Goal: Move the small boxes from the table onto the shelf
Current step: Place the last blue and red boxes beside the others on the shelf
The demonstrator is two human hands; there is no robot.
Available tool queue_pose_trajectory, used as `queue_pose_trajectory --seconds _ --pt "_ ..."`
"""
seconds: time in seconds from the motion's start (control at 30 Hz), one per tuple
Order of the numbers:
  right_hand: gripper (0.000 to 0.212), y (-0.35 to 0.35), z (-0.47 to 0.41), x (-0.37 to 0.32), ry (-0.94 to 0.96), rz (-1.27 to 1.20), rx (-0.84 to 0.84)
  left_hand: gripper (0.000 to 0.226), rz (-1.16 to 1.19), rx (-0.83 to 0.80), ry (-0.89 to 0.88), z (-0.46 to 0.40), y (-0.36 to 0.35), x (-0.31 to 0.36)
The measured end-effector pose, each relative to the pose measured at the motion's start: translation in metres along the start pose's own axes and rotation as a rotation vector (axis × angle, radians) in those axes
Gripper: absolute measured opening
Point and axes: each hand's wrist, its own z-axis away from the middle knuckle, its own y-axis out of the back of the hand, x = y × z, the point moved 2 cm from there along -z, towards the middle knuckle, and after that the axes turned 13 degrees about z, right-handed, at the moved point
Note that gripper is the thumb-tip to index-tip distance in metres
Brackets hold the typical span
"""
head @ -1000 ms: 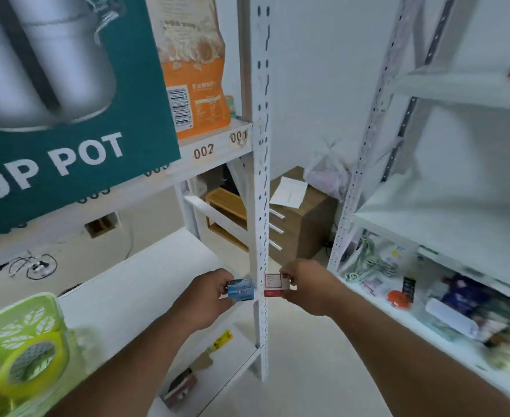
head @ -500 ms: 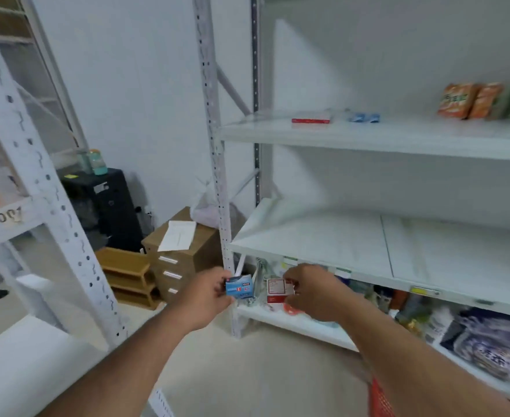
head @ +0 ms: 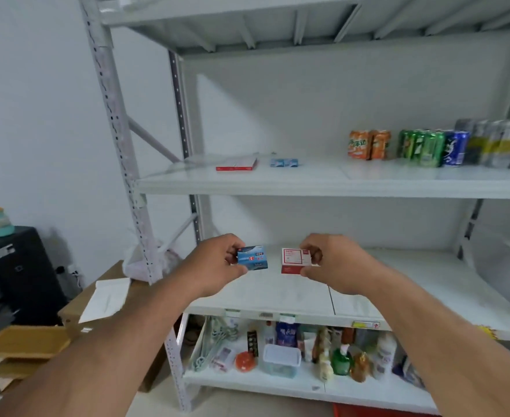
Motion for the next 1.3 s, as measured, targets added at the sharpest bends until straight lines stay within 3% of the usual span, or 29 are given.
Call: queue_pose_trajectory --seconds 0.4,0.83,1.3 --pt "0.032 0.056 -0.121 0.004 -0.108 0.053 0.110 0.030 0.014 -0.017 -0.169 -0.154 0.043 0.007" --pt "0.042 0.069 -0.241 0.044 -0.131 0.118 0.093 0.032 0.036 -0.066 -0.149 -0.290 0.038 -0.005" --pt "0.033 0.053 -0.380 0.136 -0.007 0.119 0.052 0.041 -0.139 -0.005 -0.079 -0.433 -0.001 0.004"
